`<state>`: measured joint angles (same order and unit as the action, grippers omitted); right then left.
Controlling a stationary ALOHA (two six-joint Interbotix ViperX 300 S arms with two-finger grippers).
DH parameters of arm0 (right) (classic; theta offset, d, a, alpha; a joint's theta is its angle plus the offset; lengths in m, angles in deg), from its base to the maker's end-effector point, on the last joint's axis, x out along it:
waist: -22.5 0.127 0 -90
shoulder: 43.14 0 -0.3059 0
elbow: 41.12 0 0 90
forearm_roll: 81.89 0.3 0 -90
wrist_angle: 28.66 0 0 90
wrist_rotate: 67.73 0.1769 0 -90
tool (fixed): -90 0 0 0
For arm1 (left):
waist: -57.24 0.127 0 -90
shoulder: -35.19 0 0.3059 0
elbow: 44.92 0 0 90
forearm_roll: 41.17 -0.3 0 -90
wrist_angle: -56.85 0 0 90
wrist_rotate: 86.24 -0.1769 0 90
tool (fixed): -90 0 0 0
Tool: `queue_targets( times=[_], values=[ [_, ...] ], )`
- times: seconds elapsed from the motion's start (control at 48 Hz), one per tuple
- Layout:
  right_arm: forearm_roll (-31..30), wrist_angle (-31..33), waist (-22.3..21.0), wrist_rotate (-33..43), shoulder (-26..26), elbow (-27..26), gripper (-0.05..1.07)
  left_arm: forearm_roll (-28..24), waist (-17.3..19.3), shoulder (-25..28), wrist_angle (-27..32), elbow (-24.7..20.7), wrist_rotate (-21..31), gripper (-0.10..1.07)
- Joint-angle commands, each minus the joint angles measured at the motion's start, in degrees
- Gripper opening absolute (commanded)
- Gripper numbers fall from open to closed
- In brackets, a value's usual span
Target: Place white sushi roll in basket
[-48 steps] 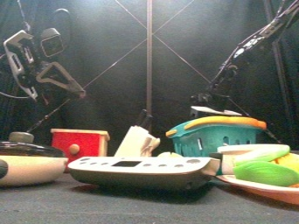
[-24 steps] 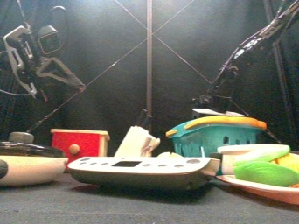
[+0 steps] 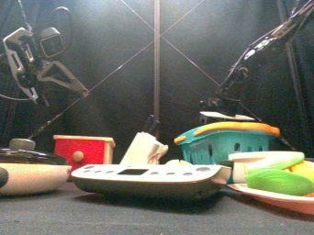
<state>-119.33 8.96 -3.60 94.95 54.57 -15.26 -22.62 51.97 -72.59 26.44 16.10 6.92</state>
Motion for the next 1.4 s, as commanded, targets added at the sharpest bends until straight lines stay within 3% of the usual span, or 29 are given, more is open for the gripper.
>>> queue_targets(
  times=[0.0,0.354,0.583,1.083,1.375],
  values=[
    [-1.1,0.9,0.6,0.1,-2.2,-2.0,1.0,0.1,1.0,-0.5,-0.3,-0.5,-0.1,0.4],
    [-2.6,3.8,1.3,0.4,-3.6,-3.3,1.0,0.4,5.9,-4.1,0.1,0.0,0.1,0.4],
    [2.0,5.2,0.9,0.2,-4.6,-2.9,1.0,2.2,8.2,-7.9,0.2,1.0,-0.2,0.4],
    [5.2,5.6,-1.7,0.2,1.1,-3.5,1.0,2.9,12.5,-11.8,0.2,3.1,-0.3,0.4],
    [4.7,0.8,-1.8,0.1,1.7,-3.3,1.0,2.9,15.0,-11.8,1.8,3.5,-0.2,0.4]
  ],
)
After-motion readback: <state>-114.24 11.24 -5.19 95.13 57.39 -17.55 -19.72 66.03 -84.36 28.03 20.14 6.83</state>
